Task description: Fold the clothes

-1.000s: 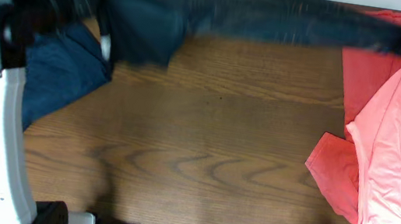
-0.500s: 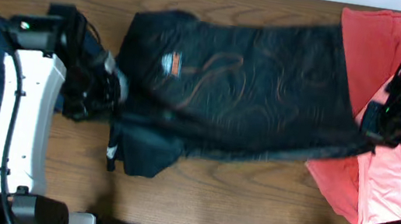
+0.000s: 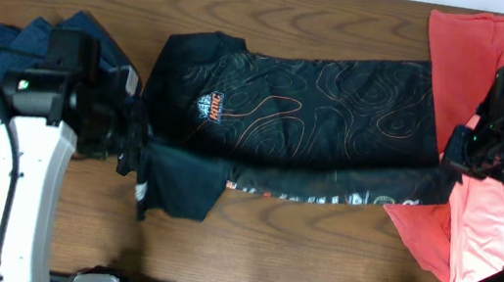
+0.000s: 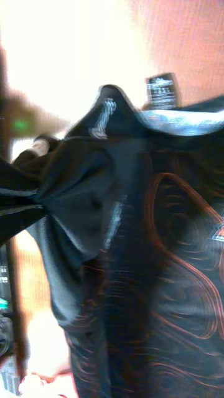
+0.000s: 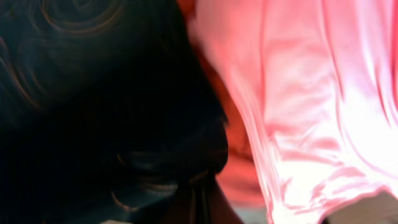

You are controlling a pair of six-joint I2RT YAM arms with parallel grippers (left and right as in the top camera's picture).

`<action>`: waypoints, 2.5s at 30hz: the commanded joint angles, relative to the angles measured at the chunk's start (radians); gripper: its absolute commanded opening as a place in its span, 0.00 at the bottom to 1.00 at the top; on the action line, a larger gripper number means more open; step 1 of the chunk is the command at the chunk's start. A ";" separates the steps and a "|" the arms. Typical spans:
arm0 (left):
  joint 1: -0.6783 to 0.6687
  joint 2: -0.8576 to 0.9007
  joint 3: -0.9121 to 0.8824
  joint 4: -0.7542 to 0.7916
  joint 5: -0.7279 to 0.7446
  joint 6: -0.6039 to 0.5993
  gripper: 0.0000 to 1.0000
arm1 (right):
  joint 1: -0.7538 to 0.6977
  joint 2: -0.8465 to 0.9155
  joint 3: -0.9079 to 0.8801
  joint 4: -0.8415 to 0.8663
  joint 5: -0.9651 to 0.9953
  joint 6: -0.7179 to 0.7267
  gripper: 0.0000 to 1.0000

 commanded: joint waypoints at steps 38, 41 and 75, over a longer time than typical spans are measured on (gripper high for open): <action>0.038 0.409 -0.215 0.303 -0.066 -0.061 0.73 | 0.012 0.002 -0.426 0.522 0.057 0.011 0.42; 0.037 0.409 -0.294 0.410 -0.066 -0.061 0.73 | 0.012 0.002 -0.445 0.522 0.057 0.011 0.42; -0.030 0.225 -0.098 0.621 -0.231 -0.025 0.88 | 0.058 -0.006 -0.232 0.387 -0.158 -0.058 0.55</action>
